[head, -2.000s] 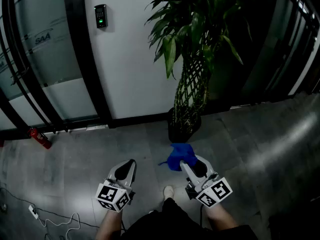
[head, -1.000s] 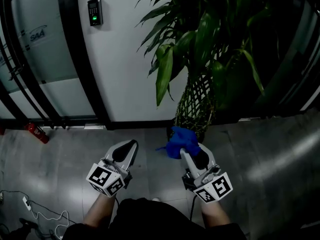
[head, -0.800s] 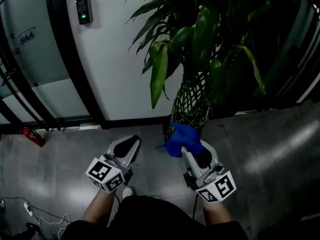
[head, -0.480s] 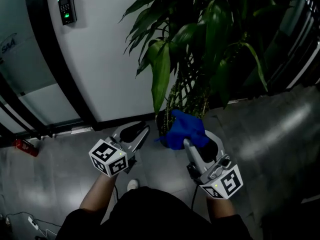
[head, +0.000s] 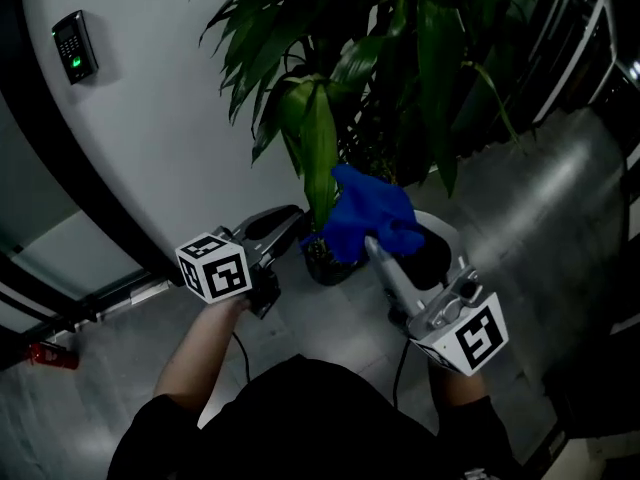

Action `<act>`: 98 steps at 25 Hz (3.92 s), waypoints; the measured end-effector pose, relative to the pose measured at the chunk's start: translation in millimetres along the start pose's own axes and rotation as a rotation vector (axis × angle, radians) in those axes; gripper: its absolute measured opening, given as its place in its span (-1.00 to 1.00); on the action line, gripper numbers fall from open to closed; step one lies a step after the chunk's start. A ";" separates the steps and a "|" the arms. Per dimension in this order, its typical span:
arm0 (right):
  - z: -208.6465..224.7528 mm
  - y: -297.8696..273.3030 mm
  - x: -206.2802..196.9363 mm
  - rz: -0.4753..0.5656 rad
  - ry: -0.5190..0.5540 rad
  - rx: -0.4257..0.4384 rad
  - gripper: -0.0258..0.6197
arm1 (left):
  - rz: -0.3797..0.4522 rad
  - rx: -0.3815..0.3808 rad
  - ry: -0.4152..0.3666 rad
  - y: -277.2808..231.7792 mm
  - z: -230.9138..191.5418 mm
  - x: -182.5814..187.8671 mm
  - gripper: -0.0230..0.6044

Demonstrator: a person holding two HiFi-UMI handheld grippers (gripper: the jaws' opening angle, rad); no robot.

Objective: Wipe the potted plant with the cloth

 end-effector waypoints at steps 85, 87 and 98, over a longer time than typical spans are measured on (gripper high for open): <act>-20.2 -36.5 -29.5 -0.233 -0.072 0.201 -0.57 | -0.082 -0.534 -0.321 -18.7 63.4 -11.2 -0.26; -14.6 -36.7 -19.0 -0.203 -0.047 0.181 -0.57 | -0.086 -0.533 -0.313 -18.3 61.8 -13.4 -0.26; 9.5 -1.9 52.3 -0.043 0.062 0.159 -0.57 | -0.172 -0.643 -0.253 -56.8 81.5 -50.4 -0.26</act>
Point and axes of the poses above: the fingertips, and each gripper's own axes: y backward along the fingers, z to its right, x out of its top, the point moved 7 cm from there along y, backward along the fingers, and after that the axes turned 5 degrees about -x, right-handed, at the moved point
